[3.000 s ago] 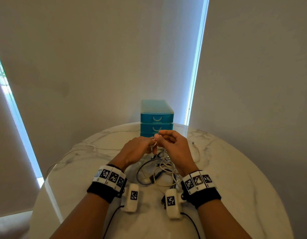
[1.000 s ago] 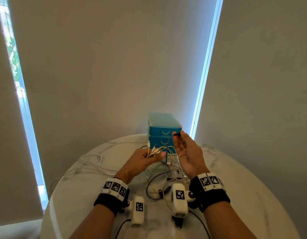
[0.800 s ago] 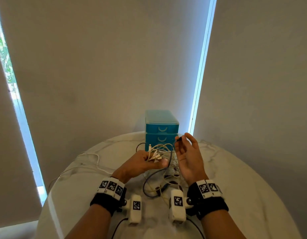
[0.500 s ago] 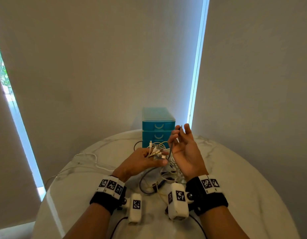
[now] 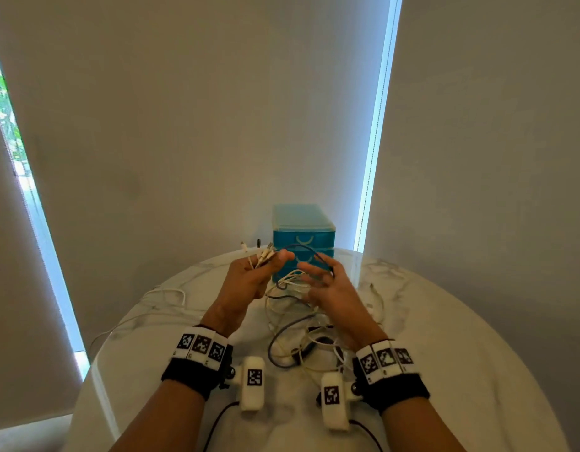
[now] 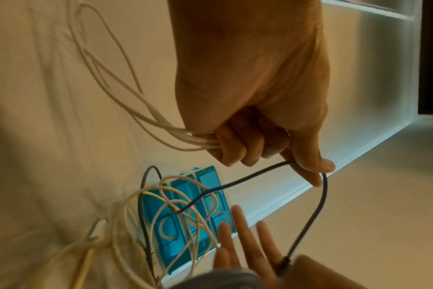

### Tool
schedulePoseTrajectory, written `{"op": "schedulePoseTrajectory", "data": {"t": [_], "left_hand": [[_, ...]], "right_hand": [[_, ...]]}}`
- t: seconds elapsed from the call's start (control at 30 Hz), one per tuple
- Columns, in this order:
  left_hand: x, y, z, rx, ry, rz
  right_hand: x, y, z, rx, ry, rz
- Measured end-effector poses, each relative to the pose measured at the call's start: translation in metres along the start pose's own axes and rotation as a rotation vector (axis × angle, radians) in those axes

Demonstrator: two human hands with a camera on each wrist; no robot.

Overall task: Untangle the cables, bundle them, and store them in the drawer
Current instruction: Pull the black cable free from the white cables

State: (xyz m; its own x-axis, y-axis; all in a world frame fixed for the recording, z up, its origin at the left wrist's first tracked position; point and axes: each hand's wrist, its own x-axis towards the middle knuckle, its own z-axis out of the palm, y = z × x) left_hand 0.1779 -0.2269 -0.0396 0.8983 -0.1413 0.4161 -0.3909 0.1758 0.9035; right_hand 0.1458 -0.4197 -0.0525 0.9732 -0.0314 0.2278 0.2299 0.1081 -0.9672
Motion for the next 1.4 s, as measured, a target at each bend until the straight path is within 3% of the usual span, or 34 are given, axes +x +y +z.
{"op": "schedulePoseTrajectory", "data": {"t": [0.07, 0.17, 0.33, 0.47, 0.6, 0.73, 0.9, 1.13, 1.23, 1.4], "left_hand": [[-0.002, 0.007, 0.001, -0.001, -0.053, -0.006], [-0.007, 0.021, 0.007, 0.039, -0.105, 0.014], [-0.005, 0.021, 0.006, 0.162, -0.055, -0.065], [0.007, -0.015, -0.01, 0.416, -0.095, -0.284], [0.01, -0.031, -0.011, 0.355, 0.004, -0.347], [0.017, -0.03, -0.02, 0.264, 0.179, -0.317], [0.012, -0.028, -0.012, 0.276, 0.135, -0.329], [0.001, -0.014, -0.006, 0.403, 0.053, -0.279], [0.002, -0.02, -0.014, 0.443, 0.15, -0.275], [0.004, -0.024, -0.018, 0.418, 0.163, -0.307]], "right_hand": [[0.0, 0.01, 0.013, -0.098, -0.089, 0.024], [-0.005, 0.014, 0.026, -0.114, -0.067, 0.019], [-0.003, 0.014, 0.021, -0.132, 0.224, -0.1], [0.003, 0.002, 0.007, 0.04, 0.385, -0.144], [-0.003, -0.014, 0.001, 0.249, 0.357, -0.081], [-0.007, -0.044, -0.018, 0.48, 0.374, -0.134], [-0.012, -0.053, -0.029, 0.86, 0.275, -0.039], [-0.013, -0.056, -0.013, 0.825, 0.09, 0.081], [-0.016, -0.066, -0.016, 0.876, 0.107, 0.061], [-0.015, -0.056, -0.047, 1.335, 0.15, -0.056]]}}
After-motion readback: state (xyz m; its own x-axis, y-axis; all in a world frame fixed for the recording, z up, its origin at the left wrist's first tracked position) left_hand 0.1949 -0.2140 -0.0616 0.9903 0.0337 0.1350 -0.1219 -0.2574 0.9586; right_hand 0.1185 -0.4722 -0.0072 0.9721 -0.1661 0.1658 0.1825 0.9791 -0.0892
